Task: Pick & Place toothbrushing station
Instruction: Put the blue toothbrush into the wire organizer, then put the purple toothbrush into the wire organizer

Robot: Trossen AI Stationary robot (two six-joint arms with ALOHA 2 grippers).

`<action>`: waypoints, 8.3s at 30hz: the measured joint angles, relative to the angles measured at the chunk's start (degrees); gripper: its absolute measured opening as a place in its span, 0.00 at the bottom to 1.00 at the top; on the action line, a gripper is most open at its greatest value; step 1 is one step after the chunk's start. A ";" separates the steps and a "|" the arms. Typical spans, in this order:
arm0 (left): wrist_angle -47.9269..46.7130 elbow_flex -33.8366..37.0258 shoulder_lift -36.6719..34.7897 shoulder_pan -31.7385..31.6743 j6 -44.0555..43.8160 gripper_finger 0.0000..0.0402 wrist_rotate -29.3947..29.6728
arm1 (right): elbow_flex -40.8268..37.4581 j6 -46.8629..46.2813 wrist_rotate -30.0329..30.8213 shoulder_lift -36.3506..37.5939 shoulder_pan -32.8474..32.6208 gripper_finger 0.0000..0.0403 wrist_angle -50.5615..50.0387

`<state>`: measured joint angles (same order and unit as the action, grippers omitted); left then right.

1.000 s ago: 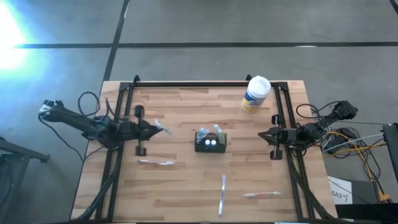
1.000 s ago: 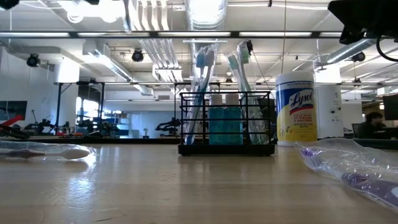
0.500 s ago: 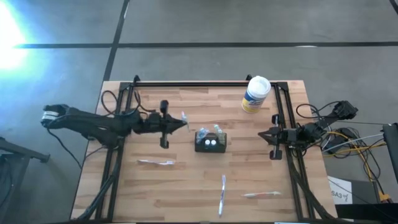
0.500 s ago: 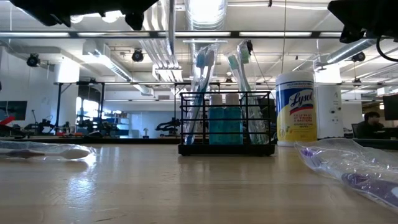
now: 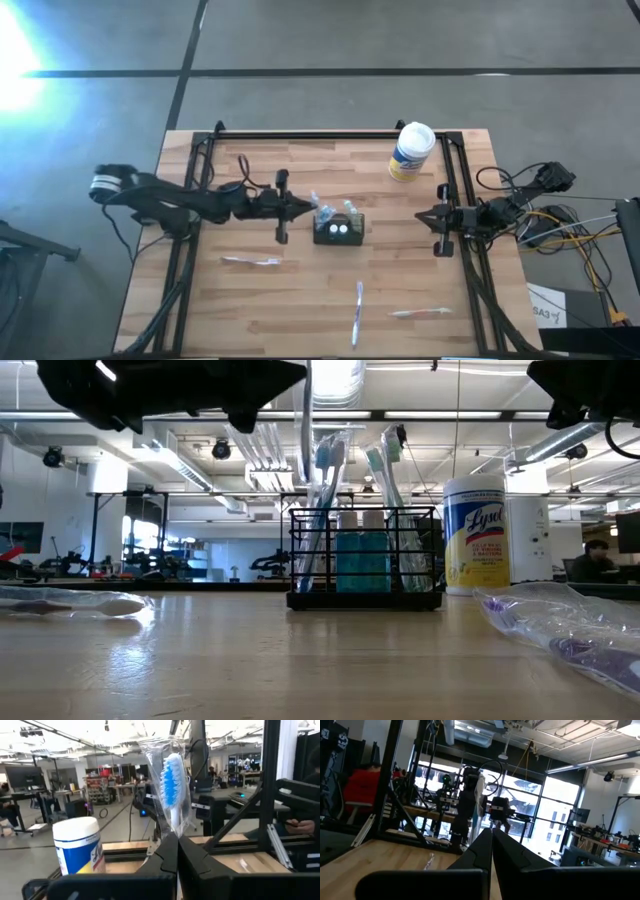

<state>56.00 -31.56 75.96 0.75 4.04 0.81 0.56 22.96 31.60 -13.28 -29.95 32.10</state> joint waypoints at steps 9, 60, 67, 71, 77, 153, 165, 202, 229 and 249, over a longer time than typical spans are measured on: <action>5.45 0.10 7.45 -1.40 0.19 0.00 0.02 | 0.00 0.15 0.00 0.00 -0.02 0.02 0.00; 11.06 5.98 19.12 -1.57 0.34 0.01 0.27 | 0.00 0.02 0.00 0.00 -0.02 0.02 -0.02; 10.73 5.98 17.55 -1.61 -2.74 0.08 1.26 | 0.00 0.02 -0.01 0.00 -0.02 0.02 -0.02; 9.88 5.98 17.50 -1.61 -2.74 0.18 1.25 | 0.00 0.02 -0.02 0.00 -0.02 0.02 -0.02; 6.36 5.98 17.49 -1.61 -2.38 0.40 -0.53 | 0.00 0.00 0.00 0.00 -0.02 0.02 -0.02; -40.93 26.42 -56.41 -0.23 -10.15 0.01 1.36 | 0.00 -3.03 -0.04 0.00 0.00 0.02 -0.04; -37.77 29.45 -59.60 -0.19 -10.76 0.01 0.36 | 0.00 -3.06 -0.02 0.00 0.00 0.02 -0.02; -84.14 -7.77 -39.73 13.29 -19.95 0.00 10.89 | -0.01 -4.33 0.00 0.00 -0.01 0.02 -0.07; -103.59 -22.55 4.01 23.35 -36.07 0.53 2.80 | -0.02 -5.01 -0.01 -0.35 0.00 0.02 -0.14; -103.52 -22.52 15.50 23.42 -34.15 0.52 5.16 | -0.02 -4.98 -0.02 -0.36 0.00 0.02 -0.09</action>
<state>-47.52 -54.08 91.46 24.16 -30.11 5.97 0.54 17.98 31.57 -13.63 -29.95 32.01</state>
